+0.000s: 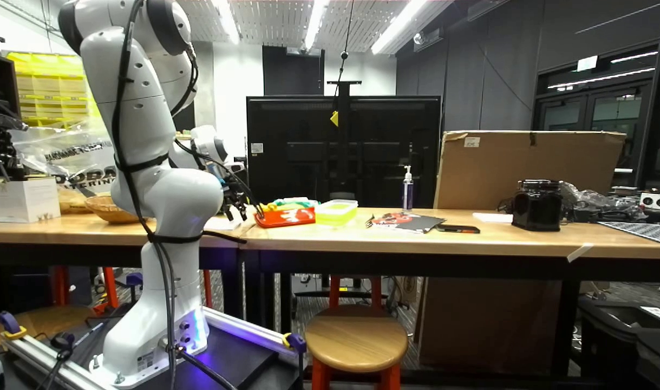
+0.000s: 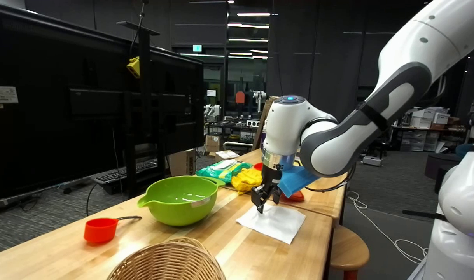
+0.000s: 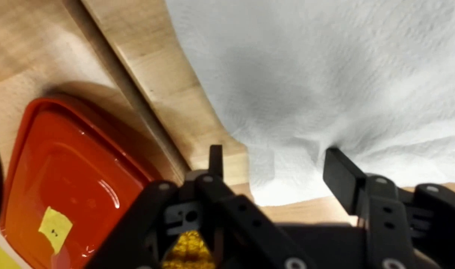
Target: Wipe the table with the paper towel
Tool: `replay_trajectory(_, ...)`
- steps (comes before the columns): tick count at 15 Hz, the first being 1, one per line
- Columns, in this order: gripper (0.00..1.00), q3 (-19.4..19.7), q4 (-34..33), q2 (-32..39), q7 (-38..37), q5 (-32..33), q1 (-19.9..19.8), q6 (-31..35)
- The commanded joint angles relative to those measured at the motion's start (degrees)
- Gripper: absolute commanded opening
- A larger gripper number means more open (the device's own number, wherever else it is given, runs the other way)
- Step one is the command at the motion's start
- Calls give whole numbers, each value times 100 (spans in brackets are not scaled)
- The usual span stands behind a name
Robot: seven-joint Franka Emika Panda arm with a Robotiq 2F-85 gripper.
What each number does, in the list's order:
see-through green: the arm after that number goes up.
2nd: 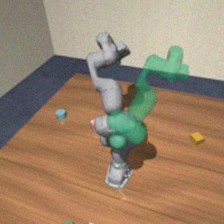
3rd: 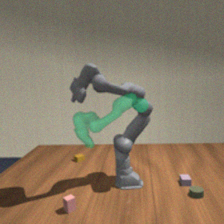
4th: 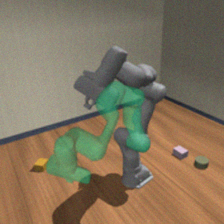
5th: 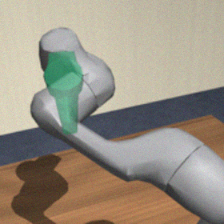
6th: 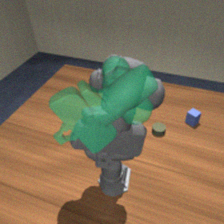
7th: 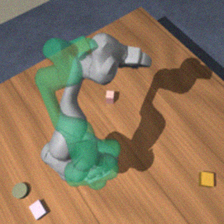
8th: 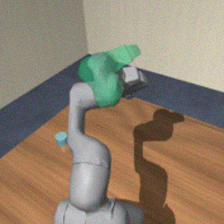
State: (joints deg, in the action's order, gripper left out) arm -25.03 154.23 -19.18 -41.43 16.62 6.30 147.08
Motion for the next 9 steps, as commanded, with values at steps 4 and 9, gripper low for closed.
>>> replay_trajectory(4,100,-425,-209,-449,-545,660,82,-880)
replay_trajectory(9,100,-559,-413,-857,-772,939,208,-1351)
